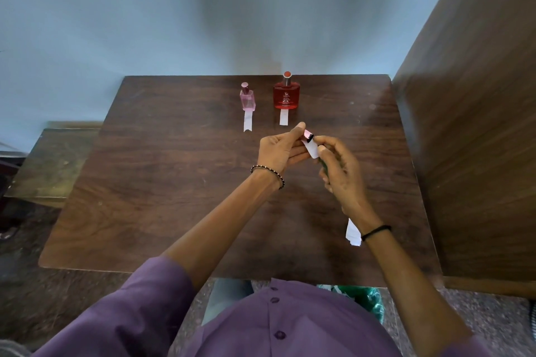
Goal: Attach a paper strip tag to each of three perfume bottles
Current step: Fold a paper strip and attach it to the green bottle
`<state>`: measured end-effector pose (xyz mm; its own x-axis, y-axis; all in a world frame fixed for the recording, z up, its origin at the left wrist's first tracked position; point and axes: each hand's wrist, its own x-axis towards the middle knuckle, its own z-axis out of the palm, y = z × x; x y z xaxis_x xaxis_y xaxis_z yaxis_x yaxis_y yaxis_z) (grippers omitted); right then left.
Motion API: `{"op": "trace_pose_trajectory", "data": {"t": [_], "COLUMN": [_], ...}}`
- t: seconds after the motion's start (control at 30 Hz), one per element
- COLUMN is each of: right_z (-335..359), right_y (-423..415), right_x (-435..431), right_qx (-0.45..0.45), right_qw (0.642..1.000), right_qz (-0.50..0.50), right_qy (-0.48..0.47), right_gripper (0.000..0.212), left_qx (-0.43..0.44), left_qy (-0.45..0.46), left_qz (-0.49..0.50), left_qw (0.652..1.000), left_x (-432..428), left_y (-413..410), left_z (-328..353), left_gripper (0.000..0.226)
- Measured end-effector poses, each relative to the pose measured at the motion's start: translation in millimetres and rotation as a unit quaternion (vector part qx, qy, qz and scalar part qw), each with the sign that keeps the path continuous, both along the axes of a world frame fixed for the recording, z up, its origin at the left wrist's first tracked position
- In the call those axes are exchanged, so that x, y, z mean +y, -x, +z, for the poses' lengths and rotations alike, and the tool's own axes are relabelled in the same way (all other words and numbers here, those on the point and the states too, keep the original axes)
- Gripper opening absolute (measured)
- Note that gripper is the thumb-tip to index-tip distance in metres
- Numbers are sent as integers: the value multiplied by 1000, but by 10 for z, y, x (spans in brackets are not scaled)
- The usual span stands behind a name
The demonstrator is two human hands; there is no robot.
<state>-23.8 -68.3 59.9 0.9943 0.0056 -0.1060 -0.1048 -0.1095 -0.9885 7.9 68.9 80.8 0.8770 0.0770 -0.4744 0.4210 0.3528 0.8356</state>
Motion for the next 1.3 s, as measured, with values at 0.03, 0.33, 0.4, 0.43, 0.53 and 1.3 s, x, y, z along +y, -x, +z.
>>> {"op": "trace_pose_trajectory", "data": {"t": [0.03, 0.33, 0.4, 0.43, 0.53, 1.3], "right_z": [1, -30, -37, -33, -32, -38], "right_y": [-1, -19, -22, -21, -19, -22], "right_x": [1, 50, 67, 77, 111, 75], "right_qx": [-14, -140, -152, -158, -168, -181], "right_qw": [999, 961, 959, 956, 950, 926], "right_qz": [5, 20, 4, -3, -10, 4], "right_qy": [47, 237, 240, 245, 263, 330], "right_gripper": [21, 12, 10, 9, 9, 13], "left_qx": [0, 7, 7, 8, 10, 2], "left_qy": [-1, 0, 2, 2, 1, 5], "left_qz": [1, 7, 5, 3, 1, -3], "left_qw": [1000, 1000, 1000, 1000, 1000, 1000], "left_x": [4, -21, -20, -21, -27, -28], "left_y": [3, 12, 10, 9, 10, 49], "left_z": [-1, 50, 61, 59, 50, 69], "left_gripper": [31, 25, 23, 23, 24, 24]}}
